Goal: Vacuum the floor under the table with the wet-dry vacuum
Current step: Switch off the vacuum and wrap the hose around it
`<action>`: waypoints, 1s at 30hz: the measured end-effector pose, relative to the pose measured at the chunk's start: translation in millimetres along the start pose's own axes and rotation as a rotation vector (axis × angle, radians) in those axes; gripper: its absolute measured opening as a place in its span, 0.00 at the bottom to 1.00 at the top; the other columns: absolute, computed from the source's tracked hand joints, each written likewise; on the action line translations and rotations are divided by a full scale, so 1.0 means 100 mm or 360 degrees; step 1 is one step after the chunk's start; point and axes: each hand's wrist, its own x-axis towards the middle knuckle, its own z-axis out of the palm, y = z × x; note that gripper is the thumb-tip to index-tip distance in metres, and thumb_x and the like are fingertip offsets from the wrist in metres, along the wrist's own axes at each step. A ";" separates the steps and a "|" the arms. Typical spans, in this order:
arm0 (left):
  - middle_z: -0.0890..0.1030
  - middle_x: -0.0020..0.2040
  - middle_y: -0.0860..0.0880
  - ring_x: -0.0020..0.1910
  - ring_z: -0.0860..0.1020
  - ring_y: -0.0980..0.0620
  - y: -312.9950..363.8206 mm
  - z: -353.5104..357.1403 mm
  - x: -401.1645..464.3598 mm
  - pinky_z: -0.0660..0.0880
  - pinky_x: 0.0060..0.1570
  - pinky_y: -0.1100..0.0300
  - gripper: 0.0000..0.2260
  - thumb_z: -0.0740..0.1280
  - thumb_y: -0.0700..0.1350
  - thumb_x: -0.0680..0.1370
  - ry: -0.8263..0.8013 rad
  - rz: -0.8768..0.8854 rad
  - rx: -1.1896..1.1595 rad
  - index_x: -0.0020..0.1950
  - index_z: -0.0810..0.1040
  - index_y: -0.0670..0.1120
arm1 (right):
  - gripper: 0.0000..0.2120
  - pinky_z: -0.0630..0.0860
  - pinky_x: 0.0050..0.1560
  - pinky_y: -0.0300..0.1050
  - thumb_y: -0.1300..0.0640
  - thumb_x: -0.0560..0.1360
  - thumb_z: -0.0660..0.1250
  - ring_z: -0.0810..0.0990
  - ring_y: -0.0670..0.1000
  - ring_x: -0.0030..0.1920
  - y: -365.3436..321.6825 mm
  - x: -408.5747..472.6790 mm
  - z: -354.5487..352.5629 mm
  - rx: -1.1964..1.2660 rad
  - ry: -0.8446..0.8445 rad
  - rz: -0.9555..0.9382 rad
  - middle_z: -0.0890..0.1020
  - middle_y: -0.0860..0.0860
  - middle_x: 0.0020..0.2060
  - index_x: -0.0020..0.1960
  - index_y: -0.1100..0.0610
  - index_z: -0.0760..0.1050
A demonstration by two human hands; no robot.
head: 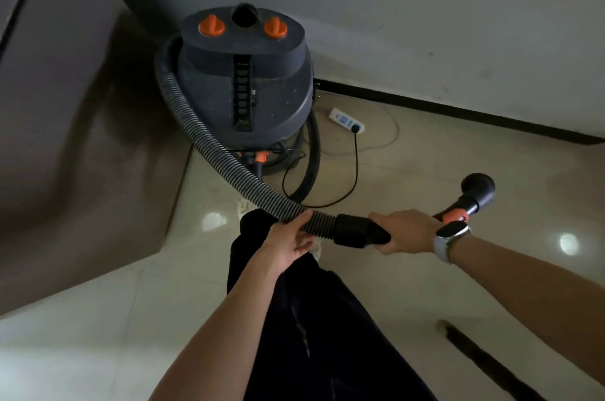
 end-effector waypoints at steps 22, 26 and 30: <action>0.77 0.55 0.36 0.42 0.79 0.41 1.34 -0.44 0.96 0.76 0.45 0.51 0.13 0.68 0.38 0.76 0.0657 0.0054 -0.0351 0.59 0.72 0.36 | 0.17 0.54 0.69 0.66 0.55 0.76 0.64 0.69 0.55 0.66 0.32 1.44 -1.41 -0.0968 0.0510 0.0212 0.74 0.49 0.60 0.64 0.50 0.68; 0.78 0.53 0.36 0.44 0.79 0.41 1.41 -0.34 1.02 0.76 0.44 0.52 0.13 0.68 0.39 0.76 0.0659 0.0127 -0.0420 0.58 0.71 0.36 | 0.18 0.55 0.69 0.68 0.56 0.76 0.64 0.69 0.55 0.67 0.45 1.59 -1.56 -0.0903 0.0588 0.0263 0.74 0.51 0.61 0.65 0.52 0.67; 0.79 0.48 0.39 0.45 0.79 0.43 1.37 -0.20 1.06 0.77 0.50 0.50 0.09 0.69 0.39 0.76 0.0667 0.0140 -0.0385 0.52 0.73 0.37 | 0.18 0.54 0.70 0.69 0.57 0.75 0.64 0.67 0.56 0.68 0.60 1.73 -1.51 -0.0831 0.0609 0.0276 0.73 0.52 0.63 0.65 0.53 0.68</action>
